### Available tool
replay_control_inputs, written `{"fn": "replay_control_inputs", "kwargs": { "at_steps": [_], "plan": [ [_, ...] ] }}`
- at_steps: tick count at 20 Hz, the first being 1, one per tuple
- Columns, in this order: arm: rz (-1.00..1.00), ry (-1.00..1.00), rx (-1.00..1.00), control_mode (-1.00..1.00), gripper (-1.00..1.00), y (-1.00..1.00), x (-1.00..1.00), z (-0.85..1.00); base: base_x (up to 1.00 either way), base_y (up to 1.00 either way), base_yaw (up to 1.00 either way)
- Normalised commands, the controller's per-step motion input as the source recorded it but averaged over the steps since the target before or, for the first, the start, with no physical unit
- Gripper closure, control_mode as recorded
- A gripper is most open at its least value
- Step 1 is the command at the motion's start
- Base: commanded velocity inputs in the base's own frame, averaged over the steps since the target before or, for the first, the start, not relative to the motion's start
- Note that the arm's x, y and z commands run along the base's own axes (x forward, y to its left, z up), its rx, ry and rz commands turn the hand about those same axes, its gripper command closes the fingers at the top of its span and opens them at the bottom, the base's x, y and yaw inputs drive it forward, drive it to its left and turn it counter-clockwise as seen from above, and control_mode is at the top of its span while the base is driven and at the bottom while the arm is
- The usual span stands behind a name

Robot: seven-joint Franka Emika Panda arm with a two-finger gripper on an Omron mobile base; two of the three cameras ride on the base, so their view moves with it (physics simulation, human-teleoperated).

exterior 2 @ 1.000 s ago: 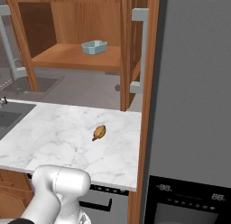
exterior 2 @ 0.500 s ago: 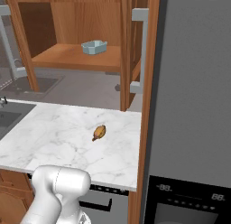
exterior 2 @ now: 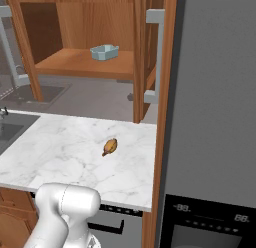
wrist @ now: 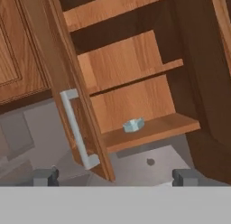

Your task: Retrieve the tupperware from the cabinet, then place the raw meat into the tupperware to avoid contamination.

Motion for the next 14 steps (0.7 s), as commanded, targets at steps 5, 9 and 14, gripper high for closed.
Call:
{"fn": "replay_control_inputs", "kwargs": {
  "at_steps": [5, 9, 14],
  "plan": [
    [0.10, 0.02, 0.10, -1.00, -1.00, -0.55, 0.05, -0.24, 0.00, 0.00, 0.00],
    [0.16, 0.02, 0.09, -1.00, -1.00, -0.44, 0.27, -0.18, 0.00, 0.00, 0.00],
    [0.16, 0.01, 0.06, -1.00, -1.00, -0.29, 0.42, -0.18, 0.00, 0.00, 0.00]
  ]
}}
